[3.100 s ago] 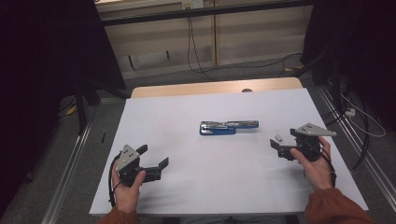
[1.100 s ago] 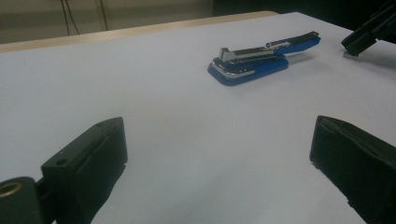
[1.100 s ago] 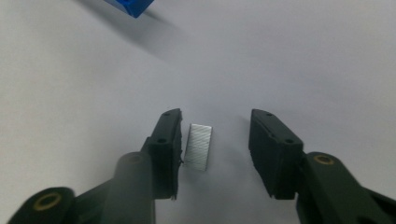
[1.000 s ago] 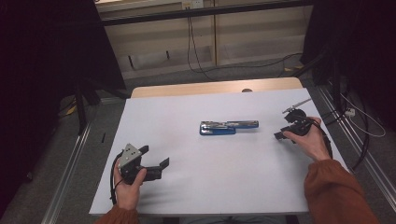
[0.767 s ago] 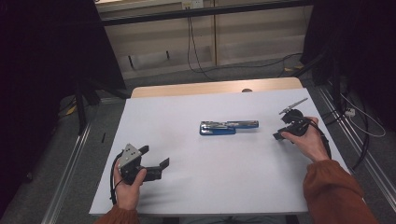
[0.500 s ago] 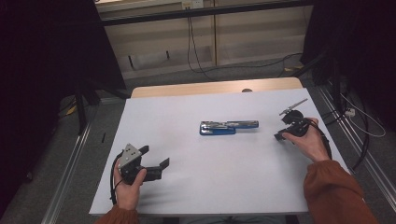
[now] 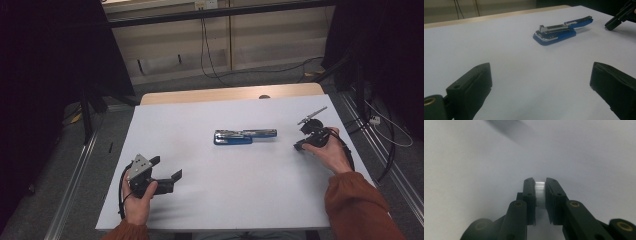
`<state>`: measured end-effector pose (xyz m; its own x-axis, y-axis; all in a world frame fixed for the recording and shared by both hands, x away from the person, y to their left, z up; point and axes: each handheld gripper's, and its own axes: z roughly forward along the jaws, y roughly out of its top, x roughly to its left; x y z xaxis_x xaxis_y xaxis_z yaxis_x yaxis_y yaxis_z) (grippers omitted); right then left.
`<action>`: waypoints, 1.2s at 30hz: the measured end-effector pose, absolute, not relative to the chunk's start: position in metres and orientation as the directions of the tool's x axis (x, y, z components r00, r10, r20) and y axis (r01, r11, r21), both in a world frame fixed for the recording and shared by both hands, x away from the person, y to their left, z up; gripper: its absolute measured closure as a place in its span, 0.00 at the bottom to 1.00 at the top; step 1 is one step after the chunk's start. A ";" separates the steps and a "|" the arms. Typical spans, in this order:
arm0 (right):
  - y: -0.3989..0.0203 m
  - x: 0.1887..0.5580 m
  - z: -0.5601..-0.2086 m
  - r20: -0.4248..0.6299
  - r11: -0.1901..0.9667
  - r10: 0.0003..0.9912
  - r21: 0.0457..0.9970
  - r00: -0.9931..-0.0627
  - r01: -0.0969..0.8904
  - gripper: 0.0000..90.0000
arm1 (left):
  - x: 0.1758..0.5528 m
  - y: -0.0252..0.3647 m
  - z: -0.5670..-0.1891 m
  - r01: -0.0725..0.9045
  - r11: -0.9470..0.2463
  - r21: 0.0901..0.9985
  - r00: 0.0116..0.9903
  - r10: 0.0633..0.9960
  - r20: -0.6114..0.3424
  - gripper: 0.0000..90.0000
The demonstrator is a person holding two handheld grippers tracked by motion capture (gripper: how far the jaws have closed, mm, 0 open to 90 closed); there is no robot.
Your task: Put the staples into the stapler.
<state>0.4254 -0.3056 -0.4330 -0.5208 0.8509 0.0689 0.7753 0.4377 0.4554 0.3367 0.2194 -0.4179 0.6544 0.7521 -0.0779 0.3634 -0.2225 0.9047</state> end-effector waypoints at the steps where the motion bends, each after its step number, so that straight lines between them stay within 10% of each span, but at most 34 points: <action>1: -0.306 0.425 -0.433 0.072 0.435 0.851 0.457 -0.520 0.776 0.88 | 0.337 0.220 -0.418 0.362 -0.224 0.905 0.656 0.751 -0.076 0.05; 36: -0.298 0.419 -0.421 0.152 0.396 0.805 0.583 -0.574 0.710 0.88 | 0.337 0.220 -0.417 0.360 -0.205 0.910 0.656 0.749 -0.090 0.05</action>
